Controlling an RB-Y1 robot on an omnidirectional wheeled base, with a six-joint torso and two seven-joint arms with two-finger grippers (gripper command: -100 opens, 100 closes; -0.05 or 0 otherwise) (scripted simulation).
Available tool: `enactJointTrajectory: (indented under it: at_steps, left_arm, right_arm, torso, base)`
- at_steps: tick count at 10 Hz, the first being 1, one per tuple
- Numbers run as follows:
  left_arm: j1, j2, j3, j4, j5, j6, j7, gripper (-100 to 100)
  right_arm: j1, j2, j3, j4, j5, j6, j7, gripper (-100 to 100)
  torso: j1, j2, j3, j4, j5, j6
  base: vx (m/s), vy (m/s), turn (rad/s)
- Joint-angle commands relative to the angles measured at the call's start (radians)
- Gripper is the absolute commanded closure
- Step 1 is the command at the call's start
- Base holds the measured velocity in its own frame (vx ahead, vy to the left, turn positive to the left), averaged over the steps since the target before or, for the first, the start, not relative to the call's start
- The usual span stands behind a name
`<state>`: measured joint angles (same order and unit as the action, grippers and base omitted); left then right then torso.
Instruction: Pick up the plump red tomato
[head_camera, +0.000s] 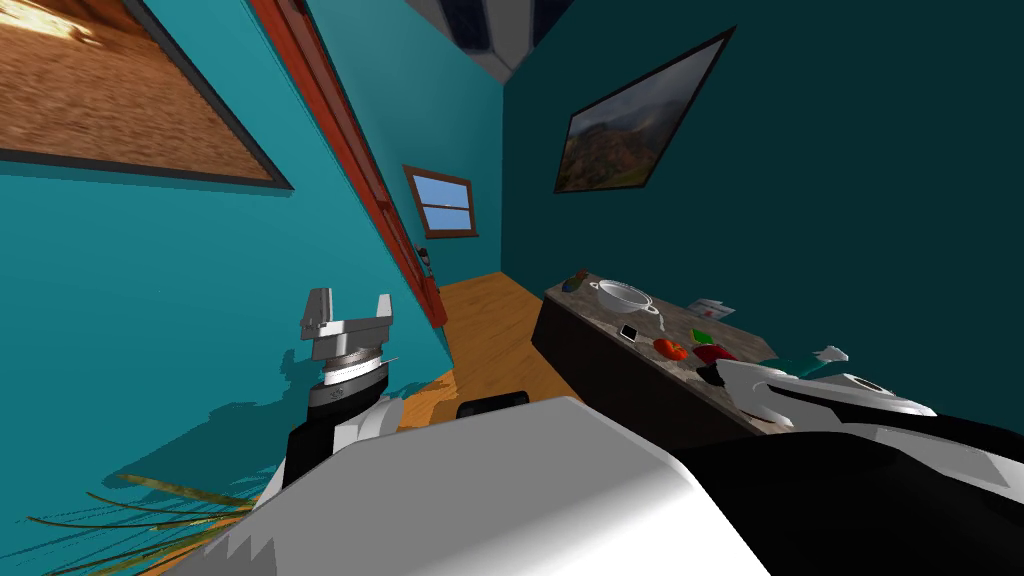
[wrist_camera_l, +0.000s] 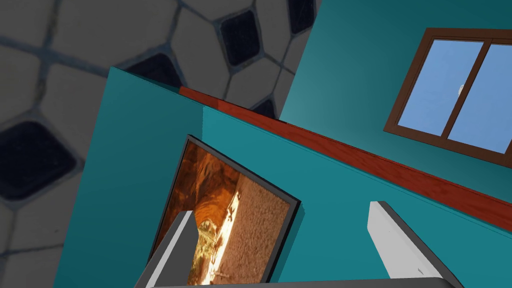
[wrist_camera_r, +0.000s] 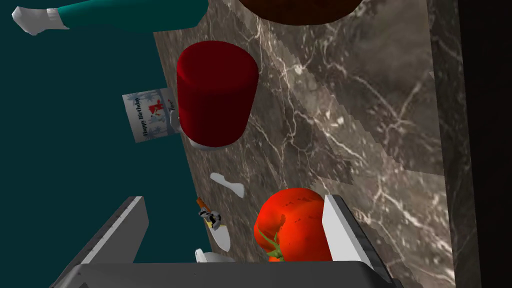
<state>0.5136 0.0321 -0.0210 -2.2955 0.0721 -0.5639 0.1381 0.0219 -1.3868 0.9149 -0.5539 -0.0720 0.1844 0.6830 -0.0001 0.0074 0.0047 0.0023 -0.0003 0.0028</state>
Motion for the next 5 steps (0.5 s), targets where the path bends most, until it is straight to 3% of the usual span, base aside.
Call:
enactJointTrajectory:
  at_steps: [1,2,3,4,5]
  left_arm:
    - [0.0,0.0,0.0,0.0,0.0,0.0,0.0,0]
    - [0.0,0.0,0.0,0.0,0.0,0.0,0.0,0]
    - [0.0,0.0,0.0,0.0,0.0,0.0,0.0,0]
    - [0.0,0.0,0.0,0.0,0.0,0.0,0.0,0]
    - [0.0,0.0,0.0,0.0,0.0,0.0,0.0,0]
  right_arm:
    - [0.009,-0.005,-0.028,-0.012,-0.05,0.038,-0.038,-100]
    - [0.009,-0.005,-0.028,-0.012,-0.073,0.038,-0.038,-100]
    - [0.022,-0.014,-0.053,-0.034,-0.108,0.079,-0.076,-100]
    - [0.022,-0.014,-0.053,-0.034,-0.141,0.079,-0.076,-100]
    - [0.036,-0.022,-0.082,-0.058,-0.175,0.121,-0.116,-100]
  torso:
    - [0.0,0.0,0.0,0.0,0.0,0.0]
    - [0.0,0.0,0.0,0.0,0.0,0.0]
    - [0.0,0.0,0.0,0.0,0.0,0.0]
    - [-0.001,0.001,0.0,0.0,0.0,0.0]
    - [-0.001,0.001,0.0,0.0,0.0,0.0]
  base:
    - [-0.069,0.009,0.026]
    - [-0.063,0.005,0.01]
    - [-0.09,-0.003,0.028]
    - [-0.078,-0.003,0.014]
    - [-0.086,-0.004,0.026]
